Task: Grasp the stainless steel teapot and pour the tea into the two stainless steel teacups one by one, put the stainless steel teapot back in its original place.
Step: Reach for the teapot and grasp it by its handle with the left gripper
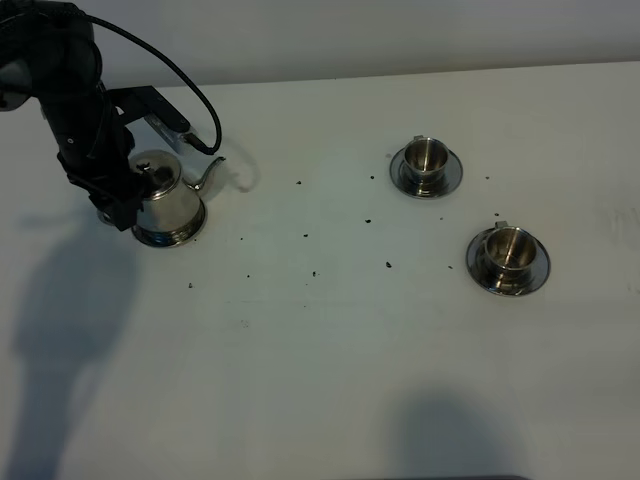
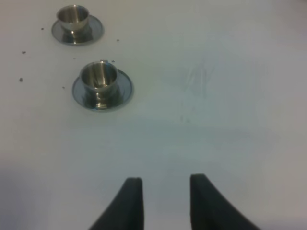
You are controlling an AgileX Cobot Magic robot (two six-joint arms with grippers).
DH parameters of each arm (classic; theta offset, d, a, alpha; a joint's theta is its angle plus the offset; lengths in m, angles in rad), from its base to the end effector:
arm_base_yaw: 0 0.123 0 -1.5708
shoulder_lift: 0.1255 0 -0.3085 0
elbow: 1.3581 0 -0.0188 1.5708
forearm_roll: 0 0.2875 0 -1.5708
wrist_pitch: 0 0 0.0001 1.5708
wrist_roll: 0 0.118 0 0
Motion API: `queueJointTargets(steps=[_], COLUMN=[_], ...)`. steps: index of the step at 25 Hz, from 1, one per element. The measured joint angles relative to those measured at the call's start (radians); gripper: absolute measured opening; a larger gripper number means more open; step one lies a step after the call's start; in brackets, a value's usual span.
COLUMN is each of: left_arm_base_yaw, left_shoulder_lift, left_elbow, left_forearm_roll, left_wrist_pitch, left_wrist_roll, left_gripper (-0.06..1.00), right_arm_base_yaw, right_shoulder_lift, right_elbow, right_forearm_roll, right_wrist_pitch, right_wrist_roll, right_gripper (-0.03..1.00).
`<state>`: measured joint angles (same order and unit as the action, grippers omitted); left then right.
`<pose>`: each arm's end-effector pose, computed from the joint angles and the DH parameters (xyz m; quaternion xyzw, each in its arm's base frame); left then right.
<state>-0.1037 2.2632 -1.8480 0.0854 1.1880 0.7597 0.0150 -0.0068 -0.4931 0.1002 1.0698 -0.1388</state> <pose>0.5081 -0.0435 0.1417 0.4314 0.9009 0.0467 0.0130 0.0266 0.0108 0.2800 -0.0678 0.8519 0.0180 0.5191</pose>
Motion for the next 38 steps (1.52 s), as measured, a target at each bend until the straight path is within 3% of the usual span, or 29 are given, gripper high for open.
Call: queueJointTargets(steps=[17, 26, 34, 38], left_arm_base_yaw=[0.000, 0.000, 0.000, 0.000], left_shoulder_lift=[0.022, 0.033, 0.033, 0.033], left_elbow=[-0.001, -0.002, -0.002, -0.002], left_forearm_roll=[0.000, -0.002, -0.002, -0.002], left_wrist_pitch=[0.000, -0.001, -0.001, -0.001], left_wrist_roll=[0.098, 0.120, 0.144, 0.144], left_gripper=[0.54, 0.43, 0.24, 0.22], right_arm_base_yaw=[0.000, 0.000, 0.000, 0.000], right_shoulder_lift=[0.000, 0.000, 0.000, 0.000], right_elbow=[0.000, 0.000, 0.000, 0.000], right_forearm_roll=[0.000, 0.000, 0.000, 0.000], right_wrist_pitch=[0.000, 0.000, 0.000, 0.000], right_wrist_roll=[0.000, 0.000, 0.000, 0.000], right_gripper=[0.23, 0.23, 0.23, 0.23])
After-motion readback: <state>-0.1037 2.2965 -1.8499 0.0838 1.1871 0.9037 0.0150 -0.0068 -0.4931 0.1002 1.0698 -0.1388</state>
